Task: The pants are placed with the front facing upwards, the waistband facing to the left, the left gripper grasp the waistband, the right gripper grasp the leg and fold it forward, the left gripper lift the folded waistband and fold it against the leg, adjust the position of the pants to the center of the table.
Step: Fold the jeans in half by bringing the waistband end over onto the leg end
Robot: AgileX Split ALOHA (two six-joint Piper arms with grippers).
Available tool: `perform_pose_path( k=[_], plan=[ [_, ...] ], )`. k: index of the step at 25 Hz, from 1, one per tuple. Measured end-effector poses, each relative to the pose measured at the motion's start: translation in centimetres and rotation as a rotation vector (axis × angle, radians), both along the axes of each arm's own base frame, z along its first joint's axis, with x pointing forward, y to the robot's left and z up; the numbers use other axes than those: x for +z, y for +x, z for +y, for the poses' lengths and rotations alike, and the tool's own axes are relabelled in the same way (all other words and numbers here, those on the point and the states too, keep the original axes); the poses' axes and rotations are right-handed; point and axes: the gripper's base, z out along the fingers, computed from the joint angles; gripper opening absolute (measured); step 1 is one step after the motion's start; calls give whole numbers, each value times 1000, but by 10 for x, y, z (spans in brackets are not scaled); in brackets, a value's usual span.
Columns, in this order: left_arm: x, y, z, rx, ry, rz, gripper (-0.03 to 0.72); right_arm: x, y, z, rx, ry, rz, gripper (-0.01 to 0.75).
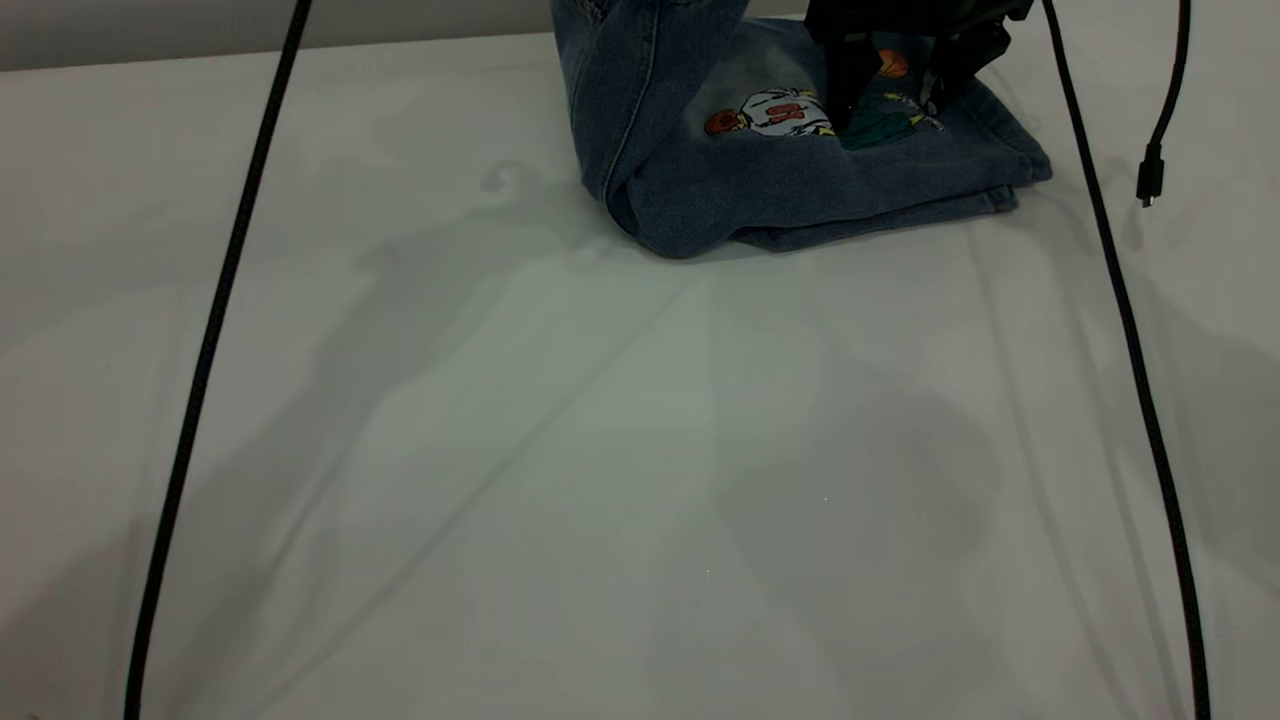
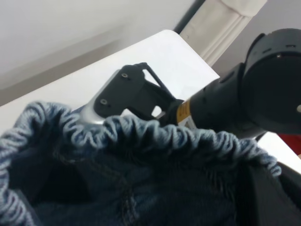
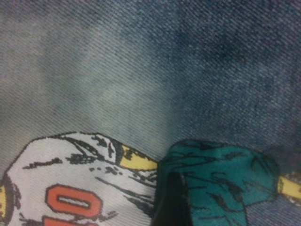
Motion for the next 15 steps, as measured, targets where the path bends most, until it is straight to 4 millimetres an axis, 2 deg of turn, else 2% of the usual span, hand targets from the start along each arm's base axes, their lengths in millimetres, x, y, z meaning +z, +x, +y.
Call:
perform_pose_path(
  k=[3,5,11,15],
  plan=[
    [0,0,0,-2,-3,5,38,15,2,-7,-7,-5,-19,549],
    [0,-1,0,-4,-6,8,38,33,5,-17,-14,-22,-62,549],
    [0,-2,-2,-9,-5,8,38,81,12,-60,-79,-58,-156,549],
    [0,-7,-12,-20,-1,0,38,109,13,-96,-146,-54,-206,549]
  ],
)
